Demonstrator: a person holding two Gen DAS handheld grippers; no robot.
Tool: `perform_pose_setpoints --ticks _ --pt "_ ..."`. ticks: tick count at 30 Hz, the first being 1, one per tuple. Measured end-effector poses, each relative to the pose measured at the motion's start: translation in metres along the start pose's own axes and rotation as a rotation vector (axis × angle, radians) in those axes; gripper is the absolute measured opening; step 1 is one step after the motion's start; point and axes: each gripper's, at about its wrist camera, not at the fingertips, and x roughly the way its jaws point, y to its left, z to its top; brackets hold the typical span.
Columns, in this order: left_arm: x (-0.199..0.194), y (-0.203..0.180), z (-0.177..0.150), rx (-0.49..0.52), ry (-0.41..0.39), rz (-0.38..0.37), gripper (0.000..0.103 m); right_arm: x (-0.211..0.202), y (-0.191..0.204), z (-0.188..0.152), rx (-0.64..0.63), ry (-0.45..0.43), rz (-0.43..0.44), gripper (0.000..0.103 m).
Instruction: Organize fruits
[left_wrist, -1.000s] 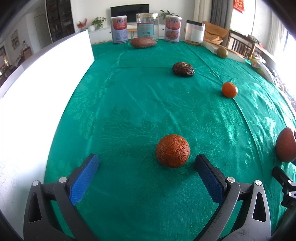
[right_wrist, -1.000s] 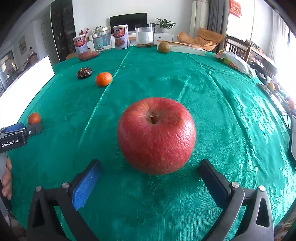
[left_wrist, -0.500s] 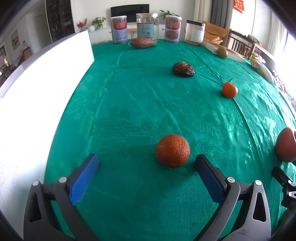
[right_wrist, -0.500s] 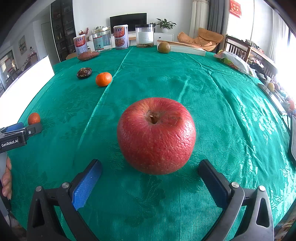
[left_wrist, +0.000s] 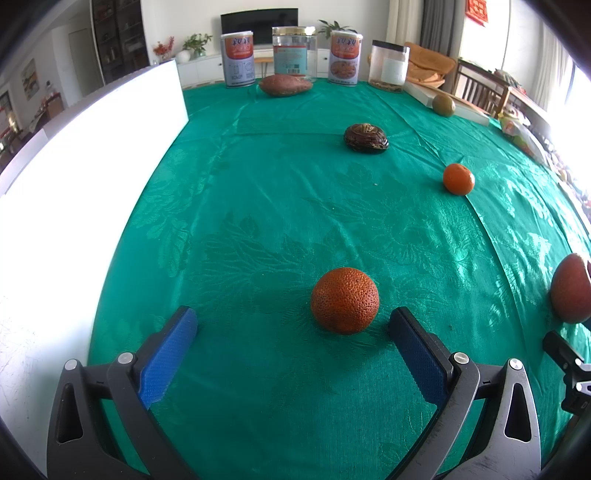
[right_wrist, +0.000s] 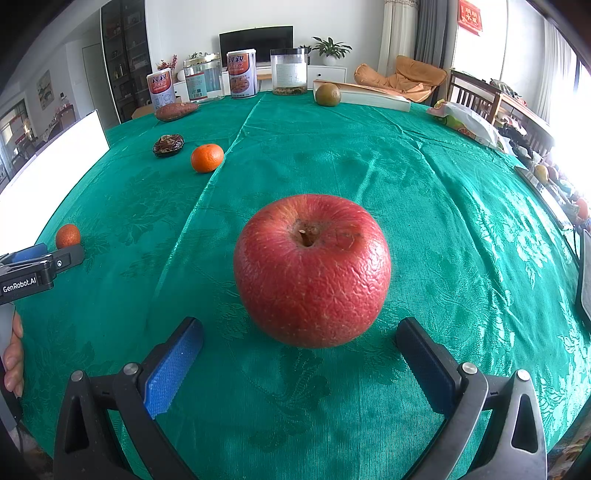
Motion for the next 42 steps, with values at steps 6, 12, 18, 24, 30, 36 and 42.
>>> perform_pose_setpoints --ticks 6,12,18,24,30,36,42 --pt "0.0 0.0 0.0 0.0 0.0 0.0 0.103 0.0 0.0 -0.001 0.0 -0.001 0.0 0.103" --pt "-0.01 0.007 -0.005 0.049 0.009 -0.15 0.102 -0.001 0.0 0.0 -0.008 -0.001 0.013 0.103" --pt "-0.019 -0.007 -0.008 0.134 0.029 -0.171 0.101 -0.008 -0.014 -0.004 0.058 -0.02 0.07 0.103" --pt "-0.009 -0.018 0.008 0.13 0.037 -0.107 0.061 -0.019 -0.031 0.009 0.076 0.013 0.139 0.103" --pt "-0.017 -0.01 0.005 0.073 0.043 -0.157 0.03 -0.012 -0.019 0.038 -0.047 0.075 0.113 0.102" --pt "-0.058 0.002 -0.007 0.03 0.039 -0.204 0.029 0.003 -0.009 0.05 -0.095 0.17 0.073 0.067" --pt "-0.145 0.035 -0.007 -0.021 -0.009 -0.324 0.029 -0.04 0.029 0.073 -0.045 0.132 0.284 0.067"
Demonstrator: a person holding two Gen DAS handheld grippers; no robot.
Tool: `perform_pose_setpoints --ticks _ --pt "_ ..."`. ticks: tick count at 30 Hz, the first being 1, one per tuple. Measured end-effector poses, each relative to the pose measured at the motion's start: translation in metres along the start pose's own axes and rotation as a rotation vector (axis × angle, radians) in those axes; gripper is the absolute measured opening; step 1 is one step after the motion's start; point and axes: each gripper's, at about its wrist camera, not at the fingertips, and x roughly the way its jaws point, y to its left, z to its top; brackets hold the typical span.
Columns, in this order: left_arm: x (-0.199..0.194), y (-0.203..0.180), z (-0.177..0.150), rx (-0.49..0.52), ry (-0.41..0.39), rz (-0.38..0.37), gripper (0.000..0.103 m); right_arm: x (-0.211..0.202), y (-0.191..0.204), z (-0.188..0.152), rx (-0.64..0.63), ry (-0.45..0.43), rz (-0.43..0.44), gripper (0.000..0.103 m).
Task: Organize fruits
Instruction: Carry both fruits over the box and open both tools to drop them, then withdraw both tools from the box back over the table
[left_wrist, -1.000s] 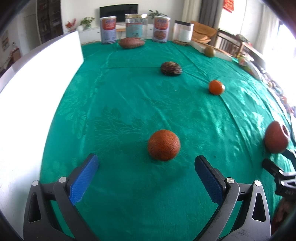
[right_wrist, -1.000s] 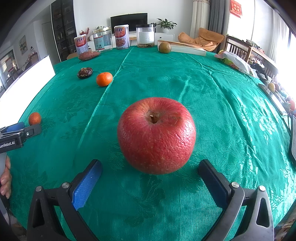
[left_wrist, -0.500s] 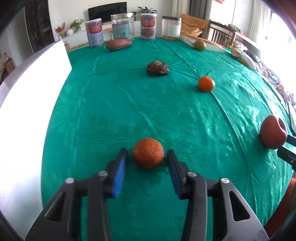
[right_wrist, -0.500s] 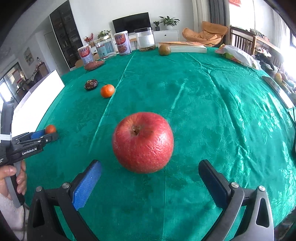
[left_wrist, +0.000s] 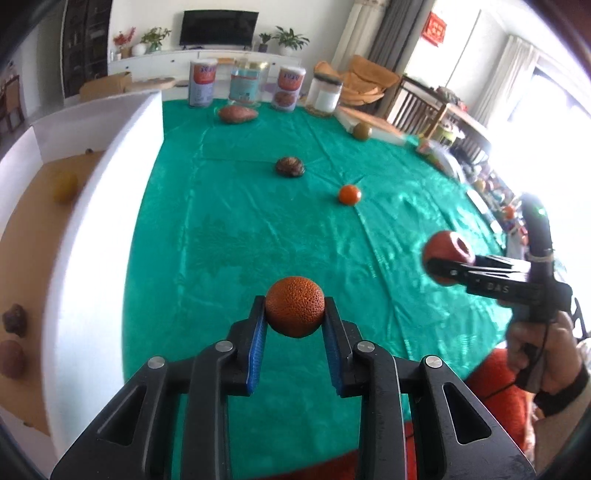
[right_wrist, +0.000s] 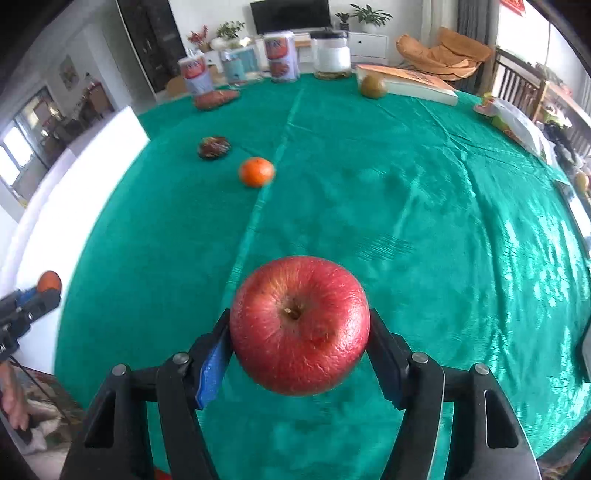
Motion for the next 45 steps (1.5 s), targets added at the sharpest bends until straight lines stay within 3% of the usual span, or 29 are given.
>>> perform_pose_setpoints --ticks 4,7,9,13,18,20,22,23,24,27,30,33,34,37,40,43,45 --pt "-0.075 0.039 0.022 -0.086 -0.102 0.001 0.029 -0.022 0.094 0.04 -0.109 -0.055 0.216 0.067" --pt "-0.105 0.092 0.036 -0.188 -0.147 0.095 0.029 -0.023 0.183 0.065 -0.248 -0.062 0.337 0.067" --pt "-0.102 0.129 0.042 -0.245 -0.126 0.196 0.029 -0.016 0.238 0.078 -0.334 -0.057 0.388 0.067" --pt "-0.049 0.189 0.032 -0.347 0.051 0.274 0.029 0.028 0.327 0.097 -0.479 -0.007 0.371 0.067" --pt "0.006 0.216 0.009 -0.411 0.249 0.265 0.03 0.101 0.375 0.107 -0.556 0.148 0.271 0.067" --pt "0.006 0.221 0.008 -0.452 0.256 0.249 0.031 0.12 0.377 0.107 -0.564 0.186 0.241 0.068" --pt "0.002 0.217 0.011 -0.44 0.237 0.283 0.046 0.135 0.377 0.106 -0.568 0.208 0.213 0.068" --pt "0.001 0.215 0.011 -0.438 0.233 0.289 0.064 0.139 0.376 0.105 -0.564 0.213 0.206 0.068" --pt "-0.001 0.214 0.012 -0.442 0.223 0.286 0.074 0.139 0.375 0.106 -0.559 0.202 0.21 0.07" --pt "-0.006 0.215 0.011 -0.428 0.185 0.298 0.076 0.126 0.364 0.116 -0.51 0.142 0.248 0.077" --pt "-0.013 0.205 0.014 -0.404 0.109 0.33 0.079 0.093 0.34 0.126 -0.455 0.019 0.272 0.084" --pt "-0.03 0.179 0.015 -0.354 0.02 0.329 0.085 0.061 0.292 0.116 -0.394 -0.111 0.261 0.098" --pt "-0.035 0.168 0.016 -0.33 -0.006 0.322 0.087 0.053 0.271 0.11 -0.371 -0.147 0.247 0.099" --pt "-0.039 0.12 0.019 -0.226 -0.054 0.27 0.09 0.047 0.198 0.077 -0.294 -0.187 0.161 0.099" --pt "-0.033 0.064 0.016 -0.107 -0.061 0.181 0.095 0.051 0.111 0.035 -0.188 -0.171 0.008 0.1" --pt "-0.007 0.013 0.007 0.0 -0.002 0.078 0.098 0.057 0.032 -0.001 -0.089 -0.115 -0.182 0.1" --pt "0.024 -0.015 0.004 0.048 0.071 0.033 0.098 0.052 -0.012 -0.02 0.0 -0.098 -0.242 0.099"
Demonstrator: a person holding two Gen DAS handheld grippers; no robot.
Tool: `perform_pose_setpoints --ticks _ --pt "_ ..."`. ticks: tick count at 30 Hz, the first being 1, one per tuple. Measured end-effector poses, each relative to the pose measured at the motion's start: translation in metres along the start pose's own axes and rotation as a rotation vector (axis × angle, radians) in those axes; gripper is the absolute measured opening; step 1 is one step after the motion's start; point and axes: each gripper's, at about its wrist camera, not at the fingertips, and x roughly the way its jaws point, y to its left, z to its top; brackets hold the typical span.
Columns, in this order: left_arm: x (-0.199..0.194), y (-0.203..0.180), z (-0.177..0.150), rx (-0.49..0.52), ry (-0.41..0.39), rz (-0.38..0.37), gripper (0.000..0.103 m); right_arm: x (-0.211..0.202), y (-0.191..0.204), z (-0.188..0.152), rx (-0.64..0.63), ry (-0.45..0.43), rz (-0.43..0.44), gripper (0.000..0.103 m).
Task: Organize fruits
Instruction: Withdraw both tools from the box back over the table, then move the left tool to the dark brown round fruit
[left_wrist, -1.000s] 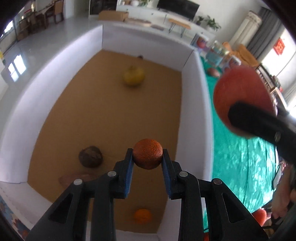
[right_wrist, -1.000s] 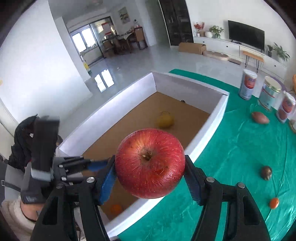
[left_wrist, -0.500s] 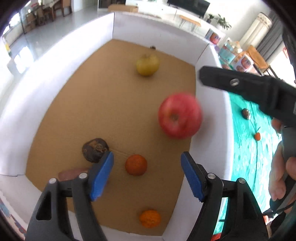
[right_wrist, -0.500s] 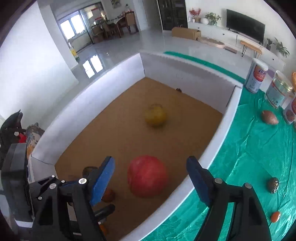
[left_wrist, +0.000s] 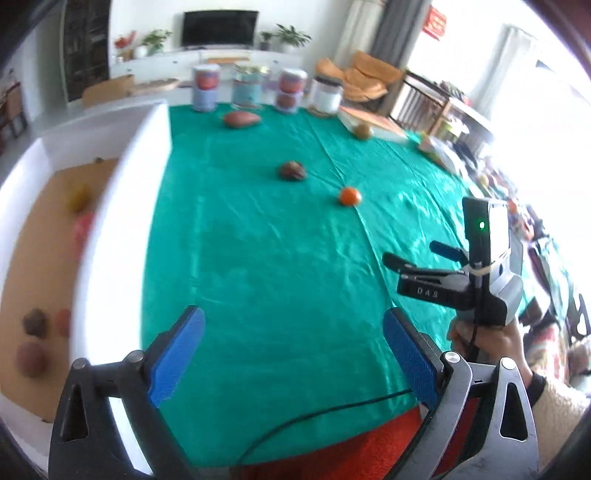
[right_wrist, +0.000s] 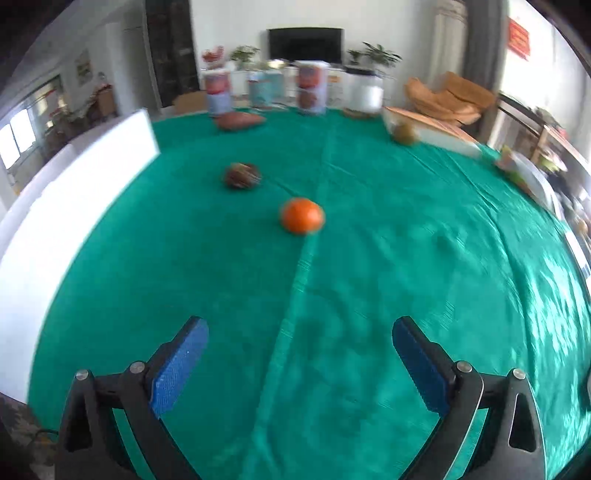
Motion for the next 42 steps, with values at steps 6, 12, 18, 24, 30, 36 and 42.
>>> perform_pose_setpoints --ticks 6,12,18,24,30,36,42 --pt "0.075 -0.03 0.009 0.019 0.03 0.038 0.097 -0.008 -0.063 -0.021 0.095 -0.018 -0.123 0.1" --pt "0.118 -0.029 0.027 0.038 -0.051 0.13 0.097 0.005 -0.07 -0.02 0.129 -0.015 -0.132 0.1" --pt "0.15 -0.021 0.037 0.085 -0.04 0.205 0.098 0.009 -0.075 -0.024 0.152 0.001 -0.124 0.103" --pt "0.157 -0.017 0.036 0.069 -0.045 0.206 0.103 0.009 -0.075 -0.024 0.151 0.001 -0.121 0.103" --pt "0.157 -0.018 0.036 0.07 -0.043 0.202 0.103 0.009 -0.074 -0.024 0.151 0.001 -0.122 0.103" --pt "0.157 -0.018 0.036 0.07 -0.042 0.202 0.103 0.009 -0.074 -0.023 0.151 0.001 -0.121 0.103" --pt "0.156 -0.017 0.037 0.085 -0.029 0.192 0.102 0.009 -0.074 -0.023 0.151 0.002 -0.121 0.103"
